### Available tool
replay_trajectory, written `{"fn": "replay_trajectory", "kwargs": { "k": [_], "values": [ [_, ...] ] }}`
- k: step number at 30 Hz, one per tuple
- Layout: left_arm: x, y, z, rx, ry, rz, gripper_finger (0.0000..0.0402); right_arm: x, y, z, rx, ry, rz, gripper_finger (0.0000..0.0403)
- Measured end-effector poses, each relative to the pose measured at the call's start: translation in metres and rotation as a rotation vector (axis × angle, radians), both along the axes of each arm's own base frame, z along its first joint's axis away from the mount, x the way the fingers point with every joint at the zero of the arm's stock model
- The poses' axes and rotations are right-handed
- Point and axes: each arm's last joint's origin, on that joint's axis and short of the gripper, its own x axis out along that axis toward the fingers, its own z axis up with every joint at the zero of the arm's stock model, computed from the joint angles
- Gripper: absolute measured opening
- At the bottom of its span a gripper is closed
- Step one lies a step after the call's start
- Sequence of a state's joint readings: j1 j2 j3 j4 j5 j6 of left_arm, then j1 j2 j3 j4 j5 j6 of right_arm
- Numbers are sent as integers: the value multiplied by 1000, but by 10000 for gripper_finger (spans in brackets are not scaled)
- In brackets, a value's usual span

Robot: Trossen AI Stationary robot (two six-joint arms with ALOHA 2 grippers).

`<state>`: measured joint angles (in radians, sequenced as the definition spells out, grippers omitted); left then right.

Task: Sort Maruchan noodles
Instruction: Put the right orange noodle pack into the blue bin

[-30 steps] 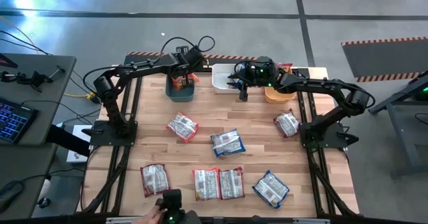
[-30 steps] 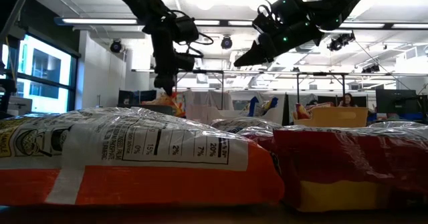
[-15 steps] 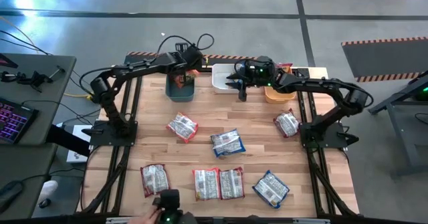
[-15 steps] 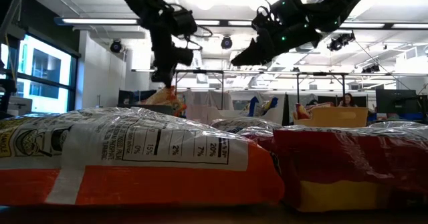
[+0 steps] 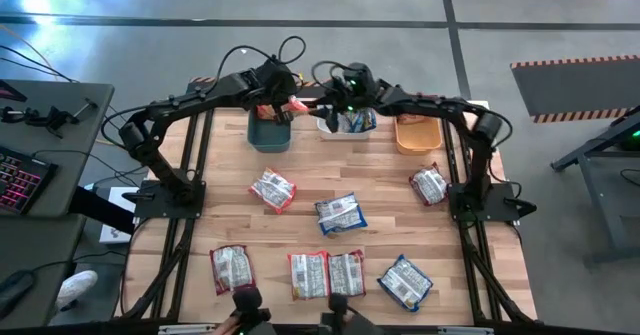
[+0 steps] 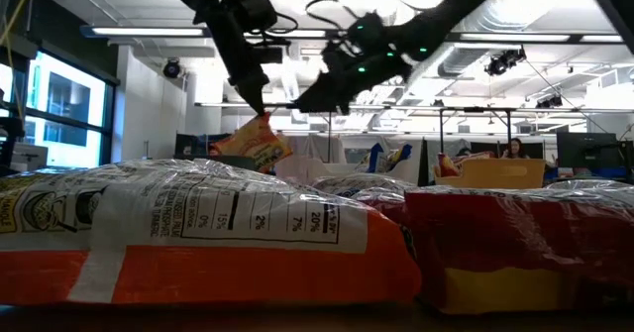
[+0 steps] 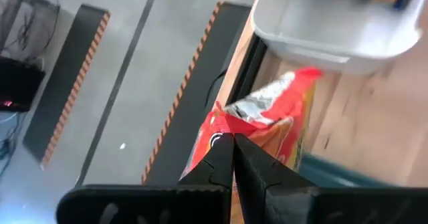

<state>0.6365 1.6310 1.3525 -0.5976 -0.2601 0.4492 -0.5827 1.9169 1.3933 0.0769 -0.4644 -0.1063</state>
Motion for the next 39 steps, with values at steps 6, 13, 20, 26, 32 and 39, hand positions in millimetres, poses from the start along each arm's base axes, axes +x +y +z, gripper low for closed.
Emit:
{"fn": "replay_trajectory", "kwargs": {
  "k": [6,13,20,26,32,39],
  "values": [
    [2,0,6,-12,-81,-31,0,29,-18,-2,31,77,17,249],
    [1,-2,10,-56,-143,-56,0,47,-31,-3,46,49,-16,269],
    [1,-4,17,-62,-198,-76,0,53,-38,-8,5,68,-103,270],
    [-5,-7,11,-114,-123,-73,0,51,-36,-14,-21,114,-28,267],
    [-17,-14,1,-225,14,-65,0,43,-42,-19,-49,175,-9,263],
    [-12,-30,-15,-352,129,-59,33,19,-48,-10,-51,258,39,186]
  ]
}}
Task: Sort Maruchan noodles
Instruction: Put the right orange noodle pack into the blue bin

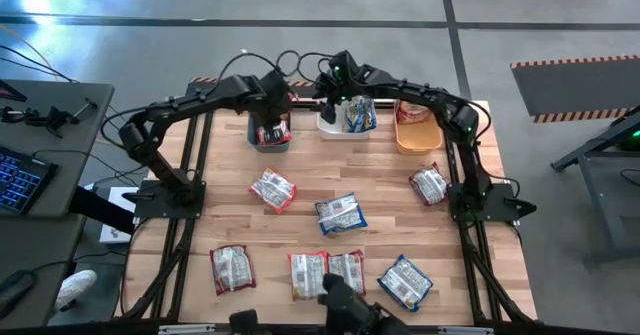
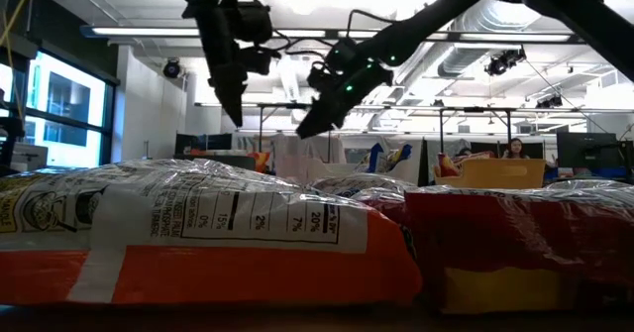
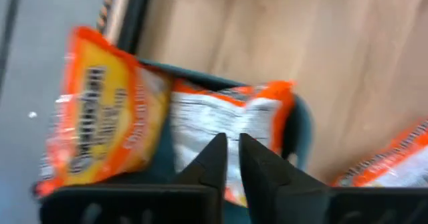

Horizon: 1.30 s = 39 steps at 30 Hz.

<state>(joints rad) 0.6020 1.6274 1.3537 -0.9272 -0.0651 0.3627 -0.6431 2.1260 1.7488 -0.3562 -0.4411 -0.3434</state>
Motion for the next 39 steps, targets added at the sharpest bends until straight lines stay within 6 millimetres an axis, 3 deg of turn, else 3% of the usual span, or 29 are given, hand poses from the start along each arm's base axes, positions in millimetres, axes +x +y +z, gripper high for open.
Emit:
{"fn": "replay_trajectory", "kwargs": {
  "k": [6,8,13,21,30,35,39],
  "values": [
    [13,-7,-16,5,81,-40,115,-35,3,-2,107,88,117,41],
    [17,-3,-23,24,98,-35,140,-45,5,-6,107,101,123,11],
    [26,5,-37,48,100,-84,175,-69,15,-5,51,41,87,21],
    [33,11,-60,27,181,-169,182,-109,24,10,-64,-93,17,6],
    [33,10,-61,21,192,-177,206,-115,30,15,-83,-122,32,1],
    [34,12,-76,-22,247,-191,213,-115,31,15,-83,-123,38,2],
    [36,12,-89,13,342,-229,190,-115,31,15,-82,-124,39,2]
  ]
}}
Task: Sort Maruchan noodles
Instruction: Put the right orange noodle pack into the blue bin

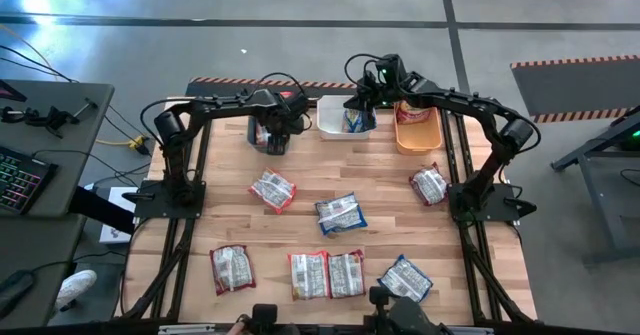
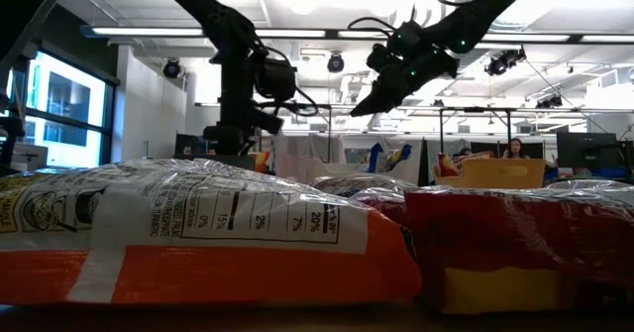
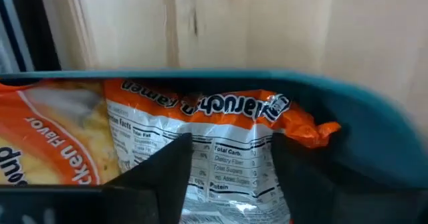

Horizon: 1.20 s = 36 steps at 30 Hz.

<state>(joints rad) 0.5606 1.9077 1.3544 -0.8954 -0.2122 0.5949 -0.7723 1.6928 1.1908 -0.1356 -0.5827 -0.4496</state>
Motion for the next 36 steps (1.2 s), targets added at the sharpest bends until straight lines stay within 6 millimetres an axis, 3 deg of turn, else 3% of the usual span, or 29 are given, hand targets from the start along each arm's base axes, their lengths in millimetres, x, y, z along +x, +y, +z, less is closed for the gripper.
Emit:
{"fn": "replay_trajectory", "kwargs": {
  "k": [9,19,24,27,31,36],
  "values": [
    [-6,-3,10,50,65,-74,12,1,0,1,-8,-10,2,2],
    [-24,-1,55,67,-99,-62,0,5,1,4,-43,-42,15,2],
    [-40,2,81,16,-265,-20,0,24,16,3,-88,-74,88,14],
    [-47,5,90,-3,-319,7,0,43,31,-7,-113,-74,159,48],
    [-51,5,95,-24,-362,11,0,71,47,-22,-149,-126,227,121],
    [-48,2,97,-46,-407,-14,0,101,50,-35,-181,-170,253,209]
  ]
}}
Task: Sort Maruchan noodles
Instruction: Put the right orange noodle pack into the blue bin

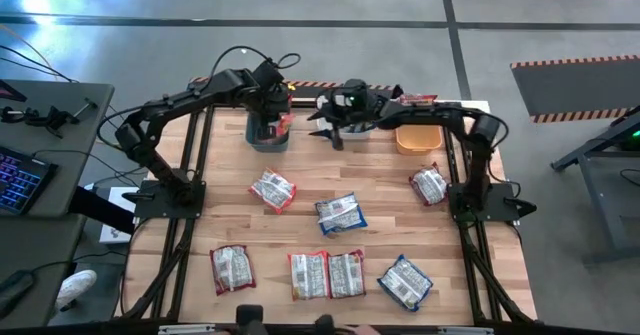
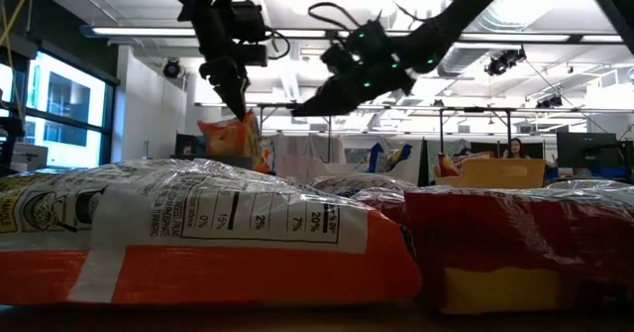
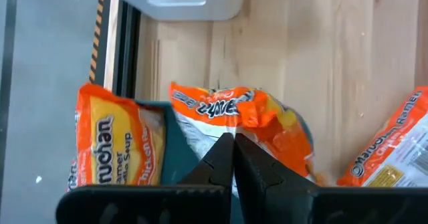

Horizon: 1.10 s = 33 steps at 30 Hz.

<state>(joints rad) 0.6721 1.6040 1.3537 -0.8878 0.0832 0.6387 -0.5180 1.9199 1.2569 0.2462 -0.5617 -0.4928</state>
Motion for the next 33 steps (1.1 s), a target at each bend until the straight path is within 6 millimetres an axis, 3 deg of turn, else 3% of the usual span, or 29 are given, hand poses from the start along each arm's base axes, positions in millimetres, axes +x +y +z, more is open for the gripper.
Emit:
{"fn": "replay_trajectory", "kwargs": {
  "k": [3,8,14,21,25,33],
  "values": [
    [3,-3,1,5,-12,-15,0,20,-2,1,-4,0,18,235],
    [6,-7,1,-4,-21,-36,0,49,-14,4,1,47,5,243],
    [5,-14,11,-8,-76,-65,0,70,-29,3,-1,126,57,243],
    [-3,-20,26,8,-126,-65,0,89,-28,2,-19,151,123,236],
    [-6,-23,32,-19,-164,-68,0,93,-26,6,-32,134,129,194],
    [-17,-28,48,4,-221,-45,0,85,-38,5,-47,155,102,62]
  ]
}}
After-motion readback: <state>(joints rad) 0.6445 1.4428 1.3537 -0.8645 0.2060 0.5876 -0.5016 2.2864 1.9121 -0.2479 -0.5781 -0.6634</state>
